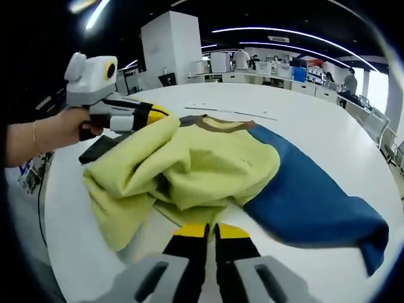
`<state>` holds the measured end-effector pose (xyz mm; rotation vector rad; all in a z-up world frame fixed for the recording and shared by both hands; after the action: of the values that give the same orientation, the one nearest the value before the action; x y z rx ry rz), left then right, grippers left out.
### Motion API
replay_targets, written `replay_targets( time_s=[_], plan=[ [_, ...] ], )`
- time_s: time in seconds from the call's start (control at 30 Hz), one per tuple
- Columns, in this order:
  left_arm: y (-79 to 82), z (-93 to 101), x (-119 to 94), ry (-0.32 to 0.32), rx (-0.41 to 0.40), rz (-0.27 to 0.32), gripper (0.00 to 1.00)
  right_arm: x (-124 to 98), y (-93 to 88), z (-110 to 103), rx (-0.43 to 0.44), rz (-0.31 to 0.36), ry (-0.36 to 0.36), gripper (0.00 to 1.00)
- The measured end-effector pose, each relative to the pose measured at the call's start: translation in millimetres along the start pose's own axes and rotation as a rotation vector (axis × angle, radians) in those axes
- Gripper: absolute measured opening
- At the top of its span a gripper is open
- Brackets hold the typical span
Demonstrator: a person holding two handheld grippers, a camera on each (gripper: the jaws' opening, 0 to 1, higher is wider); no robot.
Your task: Fold the garment on the visible template until the final outline fits inside the template.
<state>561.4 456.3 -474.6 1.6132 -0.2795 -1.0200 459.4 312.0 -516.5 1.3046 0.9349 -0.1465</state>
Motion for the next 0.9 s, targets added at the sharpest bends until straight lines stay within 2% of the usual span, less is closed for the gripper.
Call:
replay_targets(
  time_s=[0.4, 0.57, 0.73, 0.8, 0.9],
  plan=[
    [-16.8, 2.2, 14, 0.006, 0.000, -0.045, 0.04, 0, 0.9, 0, 0.001, 0.002, 0.000, 0.00],
    [-15.6, 1.8, 12, 0.017, -0.011, -0.048, 0.08, -1, 0.7, 0, 0.018, 0.004, -0.001, 0.00],
    [-10.6, -6.0, 5, 0.054, -0.017, -0.036, 0.21, -1, 1.0, 0, 0.019, 0.003, -0.003, 0.00],
    [-5.1, -6.9, 0, 0.045, -0.024, -0.011, 0.23, 0, 1.4, 1, 0.018, 0.003, -0.005, 0.00],
    [-2.6, -7.1, -7, 0.029, -0.008, -0.006, 0.27, -1, 0.8, 0, 0.019, 0.003, -0.002, 0.00]
  ],
)
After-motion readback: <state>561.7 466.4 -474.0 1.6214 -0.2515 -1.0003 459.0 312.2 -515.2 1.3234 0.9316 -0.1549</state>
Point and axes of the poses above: the point that each gripper's makers call its tool centre point, and the gripper's own axes: x roughly forward along the fingers, z roughly to its right, y roughly out of its top, the point moved 4 cm from there along -x, roughly backward along the fingers, and after that the axes turned 5 degrees about -x, right-handed, at the moved point
